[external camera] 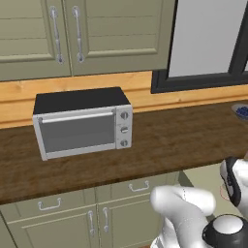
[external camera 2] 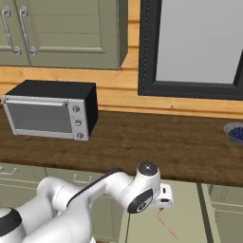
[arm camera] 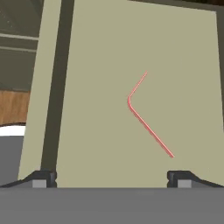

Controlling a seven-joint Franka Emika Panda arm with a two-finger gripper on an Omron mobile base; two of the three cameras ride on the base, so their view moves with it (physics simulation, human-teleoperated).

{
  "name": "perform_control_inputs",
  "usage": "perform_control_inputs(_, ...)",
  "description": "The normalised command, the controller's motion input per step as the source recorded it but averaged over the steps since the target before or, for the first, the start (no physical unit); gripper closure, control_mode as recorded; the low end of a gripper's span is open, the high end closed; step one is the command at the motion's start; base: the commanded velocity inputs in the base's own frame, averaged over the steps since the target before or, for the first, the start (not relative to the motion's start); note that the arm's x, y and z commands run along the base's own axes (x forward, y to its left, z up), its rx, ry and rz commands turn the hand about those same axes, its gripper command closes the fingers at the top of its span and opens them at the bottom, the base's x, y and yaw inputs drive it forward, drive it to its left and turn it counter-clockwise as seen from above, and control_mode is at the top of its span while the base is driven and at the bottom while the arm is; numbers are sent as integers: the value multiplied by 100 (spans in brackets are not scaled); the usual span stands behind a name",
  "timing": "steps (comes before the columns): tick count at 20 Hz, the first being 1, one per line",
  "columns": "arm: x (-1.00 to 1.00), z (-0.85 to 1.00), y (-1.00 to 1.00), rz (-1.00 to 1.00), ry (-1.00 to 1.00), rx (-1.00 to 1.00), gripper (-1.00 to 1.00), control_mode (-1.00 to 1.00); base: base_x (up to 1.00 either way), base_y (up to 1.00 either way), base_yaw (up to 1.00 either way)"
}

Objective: Take a straw from the drawer in front and place it inside the glass cup on the dining counter.

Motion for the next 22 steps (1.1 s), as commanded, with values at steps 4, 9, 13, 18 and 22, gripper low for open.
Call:
perform_control_inputs(4,36,-36,-4,0,0,0,-100,-100,0,0,0)
perform_control_inputs(9,35,-42,-3,0,0,0,-100,-100,0,0,0)
perform_control_inputs(13,23,-32,-18,0,0,0,-100,-100,0,0,0)
perform_control_inputs(18,30,-17,-20,0,0,0,-100,-100,0,0,0)
perform_control_inputs(22,30,-20,-23,0,0,1,-100,-100,0,0,0)
